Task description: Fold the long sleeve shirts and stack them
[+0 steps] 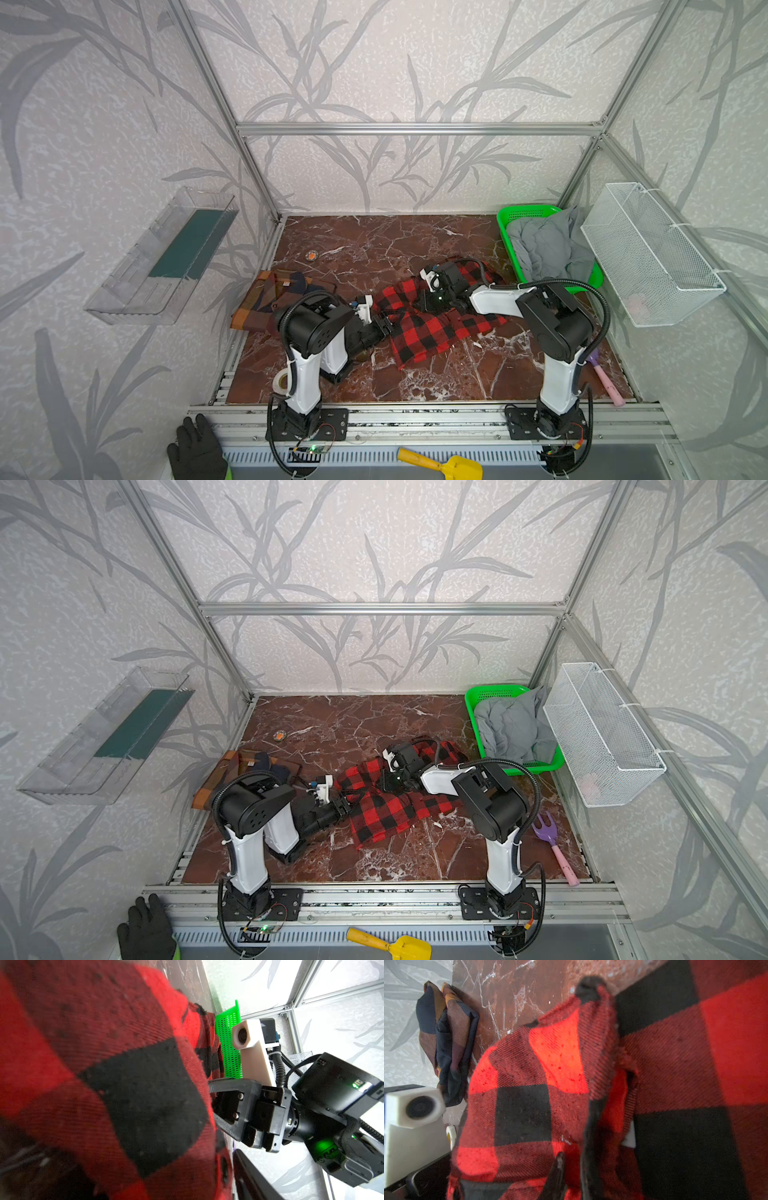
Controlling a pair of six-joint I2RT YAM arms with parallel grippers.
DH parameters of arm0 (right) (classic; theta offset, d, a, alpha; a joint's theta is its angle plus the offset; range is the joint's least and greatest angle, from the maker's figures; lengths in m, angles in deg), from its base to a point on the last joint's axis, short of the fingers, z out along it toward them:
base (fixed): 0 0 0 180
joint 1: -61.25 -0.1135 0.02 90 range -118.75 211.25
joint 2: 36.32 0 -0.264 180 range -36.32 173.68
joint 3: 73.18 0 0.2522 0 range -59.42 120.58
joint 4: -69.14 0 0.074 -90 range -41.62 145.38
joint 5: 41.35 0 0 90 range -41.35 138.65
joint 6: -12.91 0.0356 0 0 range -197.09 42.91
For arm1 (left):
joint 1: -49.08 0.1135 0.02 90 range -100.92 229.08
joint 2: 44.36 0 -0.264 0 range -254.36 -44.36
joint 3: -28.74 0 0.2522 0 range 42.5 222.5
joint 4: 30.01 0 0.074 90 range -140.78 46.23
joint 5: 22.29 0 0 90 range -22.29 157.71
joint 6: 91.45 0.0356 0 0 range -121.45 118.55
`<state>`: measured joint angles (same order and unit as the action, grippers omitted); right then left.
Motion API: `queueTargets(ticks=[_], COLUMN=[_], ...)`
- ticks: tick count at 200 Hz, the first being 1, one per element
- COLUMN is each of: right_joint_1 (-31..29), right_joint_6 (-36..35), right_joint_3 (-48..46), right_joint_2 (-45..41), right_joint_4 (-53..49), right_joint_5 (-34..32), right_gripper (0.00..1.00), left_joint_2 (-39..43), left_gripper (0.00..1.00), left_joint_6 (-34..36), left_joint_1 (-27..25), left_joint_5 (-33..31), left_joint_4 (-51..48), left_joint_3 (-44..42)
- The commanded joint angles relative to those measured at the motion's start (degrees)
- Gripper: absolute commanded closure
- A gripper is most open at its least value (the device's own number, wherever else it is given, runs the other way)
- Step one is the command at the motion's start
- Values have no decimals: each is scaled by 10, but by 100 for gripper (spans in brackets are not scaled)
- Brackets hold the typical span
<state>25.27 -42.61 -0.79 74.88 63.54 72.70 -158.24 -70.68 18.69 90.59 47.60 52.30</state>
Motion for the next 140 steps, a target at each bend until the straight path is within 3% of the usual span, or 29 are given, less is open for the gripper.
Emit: queueTargets(ticks=[1,39,57,83,114,140], right_joint_1=[0,-2,-10,-17,-16,-12], right_joint_6=[-1,-1,-4,-4,-4,-17], right_joint_3=[-19,-12,-12,-16,-17,-6], right_joint_2=[14,15,8,-6,-43,-97], right_joint_4=[-33,-38,-45,-52,-72,-115], right_joint_5=[-22,-21,-26,-33,-45,-60], right_gripper=[83,83,84,84,83,80], left_joint_2=[-52,-63,-81,-62,-59,-79], left_gripper=[41,61,64,77,100,100], left_joint_6=[3,3,-2,2,0,-8], left_joint_1=[-22,-22,-22,-18,-4,10], left_joint_5=[-32,-22,-21,-29,-22,-14], left_joint_4=[-105,-104,-104,-103,-104,-104], left_joint_3=[-43,-34,-26,-31,-37,-40])
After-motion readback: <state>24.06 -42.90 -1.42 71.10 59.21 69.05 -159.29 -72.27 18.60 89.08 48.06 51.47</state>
